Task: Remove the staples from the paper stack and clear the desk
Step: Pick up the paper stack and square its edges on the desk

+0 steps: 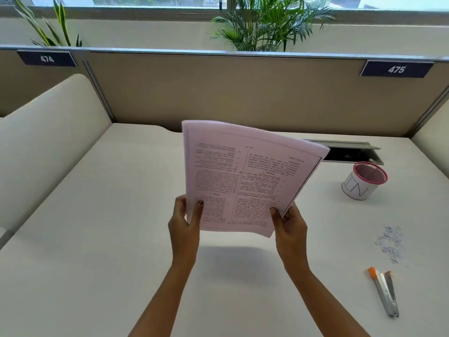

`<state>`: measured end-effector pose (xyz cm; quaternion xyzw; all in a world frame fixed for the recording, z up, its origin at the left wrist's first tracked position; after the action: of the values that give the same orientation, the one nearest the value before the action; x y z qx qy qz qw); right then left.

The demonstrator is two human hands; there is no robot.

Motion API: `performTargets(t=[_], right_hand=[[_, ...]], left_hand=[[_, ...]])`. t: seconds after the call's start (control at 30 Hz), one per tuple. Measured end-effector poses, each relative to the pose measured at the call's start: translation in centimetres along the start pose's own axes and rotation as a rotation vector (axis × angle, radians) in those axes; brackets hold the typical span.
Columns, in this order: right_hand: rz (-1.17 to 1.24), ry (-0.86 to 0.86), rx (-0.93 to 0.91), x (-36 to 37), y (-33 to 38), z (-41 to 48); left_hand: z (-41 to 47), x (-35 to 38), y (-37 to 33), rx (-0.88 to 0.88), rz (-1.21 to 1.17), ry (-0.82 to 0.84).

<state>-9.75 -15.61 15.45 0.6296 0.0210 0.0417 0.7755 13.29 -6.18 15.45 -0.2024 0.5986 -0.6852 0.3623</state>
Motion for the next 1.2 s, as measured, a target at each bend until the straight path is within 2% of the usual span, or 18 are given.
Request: performTargets(t=[0.2, 0.4, 0.67, 0.9, 1.2], right_hand=[[-0.056, -0.049, 0.006, -0.1, -2.0, -0.7], [-0.219, 0.008, 0.044, -0.2, -4.8, -2.0], [-0.151, -0.036, 0.084, -0.5, -5.4, -2.6], [-0.236, -0.004, 0.138, -0.1, -6.8, -3.0], [-0.255, 0.009, 0.167, 0.2, -7.6, -3.5]], left_hand=[[-0.7, 0.7, 0.2, 0.002, -0.006, -0.047], [-1.5, 1.3, 3.2, -0.092, 0.010, -0.034], [-2.0, 1.2, 2.6, -0.024, 0.035, -0.089], [-2.5, 1.5, 6.2, -0.120, 0.075, -0.014], [-2.2, 1.6, 5.8, -0.107, 0.103, 0.023]])
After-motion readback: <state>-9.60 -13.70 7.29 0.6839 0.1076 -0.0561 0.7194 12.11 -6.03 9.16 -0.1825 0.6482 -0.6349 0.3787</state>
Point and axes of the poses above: each hand's wrist, its own z-axis towards the middle knuckle, its own x-axis out of the palm, y = z × x, the point moved 8 cm from there along z, towards the middle knuckle, and after that the axes turned 3 degrees about z, right-handed, at the moved point
